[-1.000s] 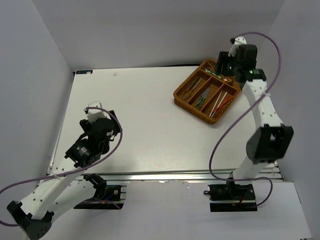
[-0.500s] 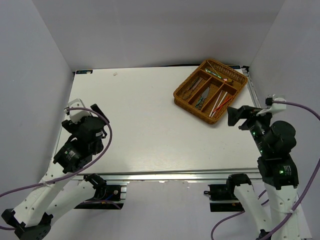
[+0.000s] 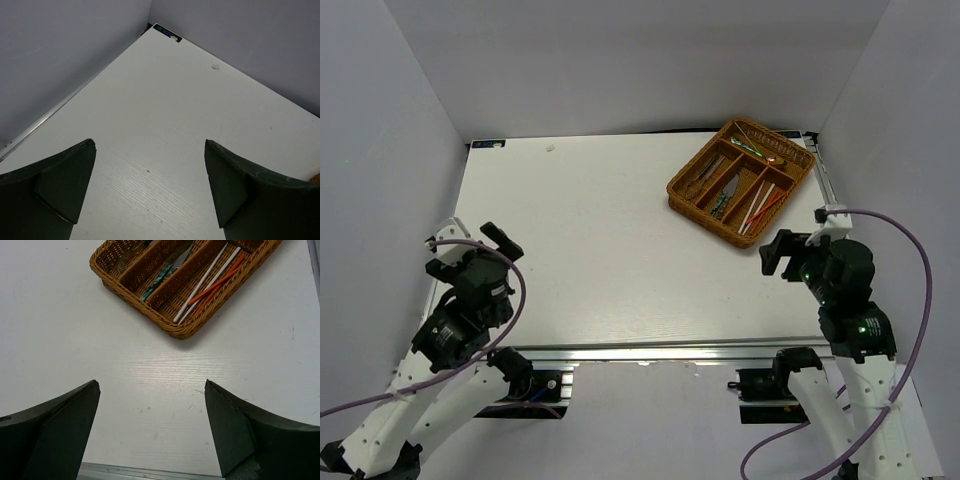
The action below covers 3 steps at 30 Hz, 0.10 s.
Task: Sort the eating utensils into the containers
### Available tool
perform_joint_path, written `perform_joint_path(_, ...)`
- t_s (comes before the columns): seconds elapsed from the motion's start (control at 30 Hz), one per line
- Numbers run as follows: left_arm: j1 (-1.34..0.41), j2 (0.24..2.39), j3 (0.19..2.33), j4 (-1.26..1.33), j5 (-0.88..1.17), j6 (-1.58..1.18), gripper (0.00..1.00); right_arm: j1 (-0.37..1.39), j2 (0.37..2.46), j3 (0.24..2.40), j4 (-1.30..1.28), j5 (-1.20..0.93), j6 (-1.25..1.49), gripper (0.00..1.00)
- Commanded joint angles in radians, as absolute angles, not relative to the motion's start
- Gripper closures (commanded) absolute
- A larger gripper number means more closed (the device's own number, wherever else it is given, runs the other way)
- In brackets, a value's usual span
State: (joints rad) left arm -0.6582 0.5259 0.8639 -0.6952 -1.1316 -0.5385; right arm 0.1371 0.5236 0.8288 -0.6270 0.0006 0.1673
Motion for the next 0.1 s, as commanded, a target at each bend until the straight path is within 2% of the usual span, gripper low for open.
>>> perform_joint_path(0.0,-0.655,0.554,0.854,-0.684,-1.14,-0.523,0.02,0.14,0.517,0.827,-0.589,0.023,0.16,0.11)
perform_joint_path(0.07,-0.655,0.564,0.854,-0.683,-1.134,-0.52,0.02,0.14,0.522,0.83,-0.589,0.018,0.161,0.11)
